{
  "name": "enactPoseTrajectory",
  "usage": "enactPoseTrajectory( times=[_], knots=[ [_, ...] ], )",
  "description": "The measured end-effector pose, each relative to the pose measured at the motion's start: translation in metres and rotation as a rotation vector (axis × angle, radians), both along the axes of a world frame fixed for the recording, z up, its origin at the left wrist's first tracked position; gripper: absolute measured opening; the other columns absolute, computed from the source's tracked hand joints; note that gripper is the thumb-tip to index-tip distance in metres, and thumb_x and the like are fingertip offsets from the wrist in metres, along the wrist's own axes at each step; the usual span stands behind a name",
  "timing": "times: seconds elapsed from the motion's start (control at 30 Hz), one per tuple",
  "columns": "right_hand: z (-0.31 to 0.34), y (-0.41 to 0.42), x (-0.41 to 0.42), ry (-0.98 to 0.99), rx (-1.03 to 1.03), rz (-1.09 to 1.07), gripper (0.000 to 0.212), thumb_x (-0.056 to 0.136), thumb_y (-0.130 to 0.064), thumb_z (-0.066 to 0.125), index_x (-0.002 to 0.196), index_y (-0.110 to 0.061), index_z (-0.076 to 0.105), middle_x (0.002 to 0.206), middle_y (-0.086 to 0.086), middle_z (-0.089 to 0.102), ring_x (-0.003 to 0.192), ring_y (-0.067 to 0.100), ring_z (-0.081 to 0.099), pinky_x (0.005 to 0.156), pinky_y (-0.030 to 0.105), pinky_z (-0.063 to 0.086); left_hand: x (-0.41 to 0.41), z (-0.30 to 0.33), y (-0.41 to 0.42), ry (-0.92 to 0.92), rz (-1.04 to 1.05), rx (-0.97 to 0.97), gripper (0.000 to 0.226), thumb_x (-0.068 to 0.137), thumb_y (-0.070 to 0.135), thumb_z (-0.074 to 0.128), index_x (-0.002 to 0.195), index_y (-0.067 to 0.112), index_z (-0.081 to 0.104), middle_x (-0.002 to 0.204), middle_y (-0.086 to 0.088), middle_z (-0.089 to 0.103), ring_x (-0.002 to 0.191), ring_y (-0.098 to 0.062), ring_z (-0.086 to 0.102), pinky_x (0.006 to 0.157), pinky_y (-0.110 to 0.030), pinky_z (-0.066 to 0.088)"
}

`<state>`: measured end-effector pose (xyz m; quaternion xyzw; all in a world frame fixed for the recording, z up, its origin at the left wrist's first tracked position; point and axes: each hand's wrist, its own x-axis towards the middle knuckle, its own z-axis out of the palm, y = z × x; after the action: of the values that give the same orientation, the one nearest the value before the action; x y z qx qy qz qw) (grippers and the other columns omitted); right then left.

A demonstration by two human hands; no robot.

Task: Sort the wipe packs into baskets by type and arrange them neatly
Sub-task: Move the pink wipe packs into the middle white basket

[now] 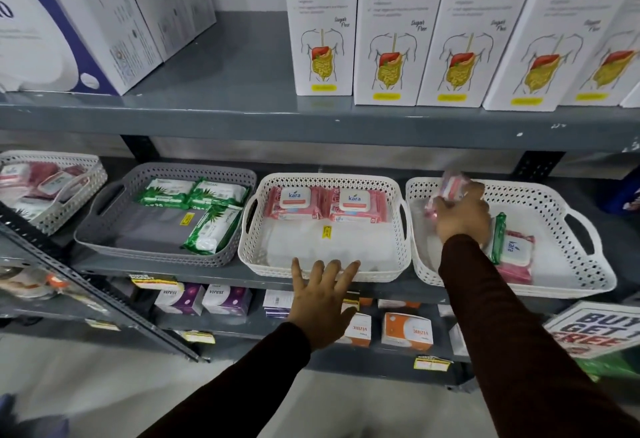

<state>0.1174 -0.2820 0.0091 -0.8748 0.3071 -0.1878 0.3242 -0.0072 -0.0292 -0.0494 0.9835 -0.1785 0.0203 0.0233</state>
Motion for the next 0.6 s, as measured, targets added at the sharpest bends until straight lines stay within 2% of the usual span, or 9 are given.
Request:
enactPoseTrajectory(
  times=[0.07, 0.1, 0.17, 0.3, 0.4, 0.47, 0.6],
  knots=[
    [0.016, 0.01, -0.009, -0.218, -0.023, 0.063, 0.052, 0.078, -0.037, 0.074, 0.117, -0.017, 0.045, 0.108, 0.014, 0.063, 0.088, 0.031, 0.065, 0.074, 0.039, 0.054, 0.001, -0.002, 0.001, -0.017, -0.013, 0.002, 0.081, 0.08, 0.062, 0.057, 0.147, 0.03, 0.027, 0.136, -0.005, 0.053, 0.124, -0.033, 0.048, 0.102, -0.077, 0.019],
    [0.022, 0.018, -0.013, -0.28, -0.013, 0.123, 0.051, 0.078, -0.035, 0.075, 0.117, -0.018, 0.048, 0.107, 0.009, 0.061, 0.081, 0.024, 0.063, 0.07, 0.033, 0.051, 0.001, -0.002, 0.001, -0.029, -0.02, 0.008, 0.082, 0.079, 0.063, 0.057, 0.147, 0.03, 0.027, 0.135, -0.005, 0.052, 0.123, -0.033, 0.049, 0.102, -0.077, 0.019],
    [0.027, 0.041, -0.018, -0.303, 0.03, 0.291, 0.049, 0.078, -0.033, 0.076, 0.119, -0.021, 0.051, 0.108, 0.002, 0.057, 0.074, 0.016, 0.061, 0.067, 0.028, 0.047, 0.001, -0.002, 0.002, -0.047, -0.03, 0.019, 0.083, 0.079, 0.064, 0.055, 0.148, 0.029, 0.027, 0.134, -0.005, 0.051, 0.121, -0.033, 0.048, 0.102, -0.077, 0.019],
    [0.01, 0.083, -0.022, -0.097, 0.172, 0.598, 0.05, 0.078, -0.031, 0.075, 0.12, -0.036, 0.05, 0.115, 0.007, 0.065, 0.095, 0.026, 0.066, 0.081, 0.043, 0.058, 0.0, -0.002, 0.001, -0.026, -0.034, 0.031, 0.086, 0.077, 0.065, 0.056, 0.149, 0.028, 0.025, 0.135, -0.005, 0.05, 0.121, -0.034, 0.047, 0.102, -0.077, 0.016],
    [-0.008, 0.099, -0.019, 0.057, 0.039, 0.641, 0.053, 0.081, -0.025, 0.073, 0.127, -0.032, 0.049, 0.115, 0.013, 0.061, 0.102, 0.033, 0.063, 0.088, 0.042, 0.056, 0.001, 0.0, 0.002, -0.011, -0.033, 0.02, 0.085, 0.08, 0.065, 0.052, 0.15, 0.031, 0.019, 0.142, -0.003, 0.044, 0.128, -0.033, 0.041, 0.105, -0.077, 0.008],
    [-0.013, 0.101, -0.017, 0.149, -0.072, 0.649, 0.055, 0.085, -0.018, 0.071, 0.133, -0.027, 0.047, 0.124, 0.018, 0.054, 0.11, 0.036, 0.059, 0.095, 0.041, 0.053, 0.002, 0.002, 0.004, -0.004, -0.046, 0.004, 0.084, 0.082, 0.062, 0.051, 0.151, 0.032, 0.013, 0.145, -0.001, 0.04, 0.132, -0.031, 0.035, 0.107, -0.075, 0.002],
    [-0.011, 0.099, -0.018, 0.261, -0.2, 0.741, 0.056, 0.093, -0.001, 0.056, 0.145, -0.017, 0.042, 0.136, 0.02, 0.05, 0.12, 0.034, 0.057, 0.102, 0.037, 0.046, 0.002, 0.003, 0.009, 0.026, -0.054, -0.029, 0.087, 0.085, 0.06, 0.046, 0.152, 0.027, 0.002, 0.153, 0.001, 0.031, 0.141, -0.027, 0.024, 0.111, -0.07, -0.003]
  ],
)
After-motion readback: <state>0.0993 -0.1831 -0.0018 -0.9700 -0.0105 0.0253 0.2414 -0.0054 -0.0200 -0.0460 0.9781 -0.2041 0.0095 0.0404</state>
